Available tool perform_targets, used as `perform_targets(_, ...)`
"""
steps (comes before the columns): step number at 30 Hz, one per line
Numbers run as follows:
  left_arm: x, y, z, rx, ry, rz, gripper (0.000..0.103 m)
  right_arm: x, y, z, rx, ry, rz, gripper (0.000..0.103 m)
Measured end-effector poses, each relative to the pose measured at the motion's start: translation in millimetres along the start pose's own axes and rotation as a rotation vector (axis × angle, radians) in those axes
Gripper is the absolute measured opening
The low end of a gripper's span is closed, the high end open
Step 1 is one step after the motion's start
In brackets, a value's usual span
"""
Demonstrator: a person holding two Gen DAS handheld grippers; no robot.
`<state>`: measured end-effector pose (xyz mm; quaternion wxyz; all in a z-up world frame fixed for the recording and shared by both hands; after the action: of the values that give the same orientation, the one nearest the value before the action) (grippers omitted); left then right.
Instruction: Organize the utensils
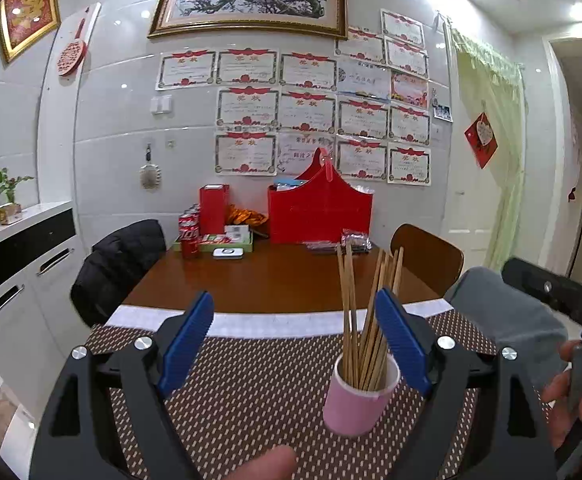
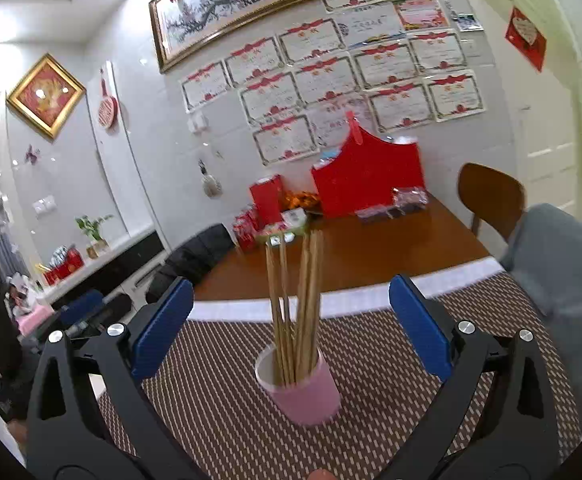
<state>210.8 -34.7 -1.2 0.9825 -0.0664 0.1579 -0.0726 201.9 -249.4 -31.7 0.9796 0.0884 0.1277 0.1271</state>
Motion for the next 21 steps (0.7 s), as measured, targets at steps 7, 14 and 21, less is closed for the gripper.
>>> perform_targets(7, -59, 7, -18, 0.001, -0.018, 0.035, 0.085, -45, 16, -31, -0.068, 0.031, -0.085, 0.097)
perform_targets(14, -86, 11, -37, 0.022, -0.022, 0.063, 0.087, -51, 32, -50, -0.137, 0.047, -0.156, 0.097)
perform_targets(21, -90, 18, -49, -0.003, -0.001, 0.077, 0.087, -48, 49, -59, -0.188, 0.058, -0.167, 0.097)
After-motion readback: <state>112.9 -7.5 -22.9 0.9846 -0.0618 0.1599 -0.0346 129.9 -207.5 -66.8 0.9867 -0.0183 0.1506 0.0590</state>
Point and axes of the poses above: each gripper's, at about its wrist camera, not at the fingertips, and x roughly the way its jaws point, y to its left, z to its top, the point moved 6 cm from there along x, roughly the way its jaws point, and after that the axes turned 7 degrees about -x, right-handed, at the moved point
